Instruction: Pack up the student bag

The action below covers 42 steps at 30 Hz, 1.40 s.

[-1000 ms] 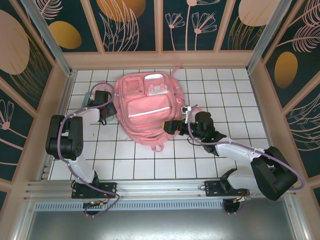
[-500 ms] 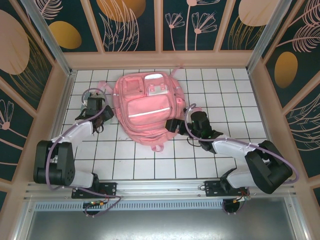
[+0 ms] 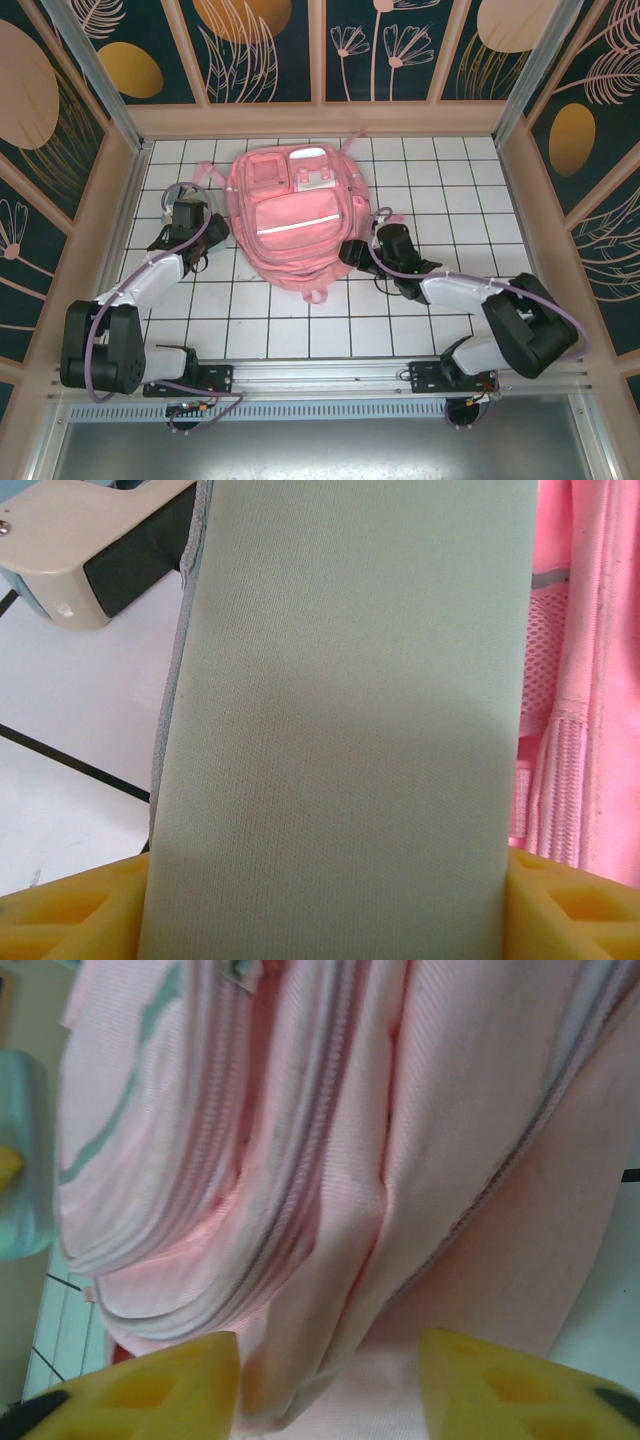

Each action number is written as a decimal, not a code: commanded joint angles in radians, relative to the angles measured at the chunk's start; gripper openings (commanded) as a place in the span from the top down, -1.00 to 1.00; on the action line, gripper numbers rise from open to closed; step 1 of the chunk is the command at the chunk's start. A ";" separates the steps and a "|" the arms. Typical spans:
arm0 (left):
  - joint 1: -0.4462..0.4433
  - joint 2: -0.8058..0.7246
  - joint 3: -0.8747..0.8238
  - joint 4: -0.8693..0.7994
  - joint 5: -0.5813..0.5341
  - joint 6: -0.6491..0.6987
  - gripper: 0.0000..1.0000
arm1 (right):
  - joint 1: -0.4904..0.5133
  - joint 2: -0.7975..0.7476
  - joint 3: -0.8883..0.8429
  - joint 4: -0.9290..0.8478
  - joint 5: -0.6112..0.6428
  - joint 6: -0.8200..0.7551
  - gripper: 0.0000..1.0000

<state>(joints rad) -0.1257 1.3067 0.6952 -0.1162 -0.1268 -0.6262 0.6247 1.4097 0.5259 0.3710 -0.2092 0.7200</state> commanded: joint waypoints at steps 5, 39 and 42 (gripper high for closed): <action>-0.018 -0.080 -0.035 0.015 0.039 -0.017 -0.32 | 0.019 0.049 0.107 0.028 -0.053 0.023 0.98; -0.514 -0.379 -0.089 -0.136 0.020 -0.119 -0.12 | -0.028 0.374 0.941 -0.234 -0.029 -0.052 1.00; -0.560 -0.386 -0.106 -0.130 0.039 -0.116 -0.12 | -0.025 0.387 0.957 -0.238 -0.036 -0.050 1.00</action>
<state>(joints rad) -0.6491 0.9302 0.6147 -0.2180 -0.1307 -0.7277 0.5964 1.7844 1.4239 0.0990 -0.2584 0.6910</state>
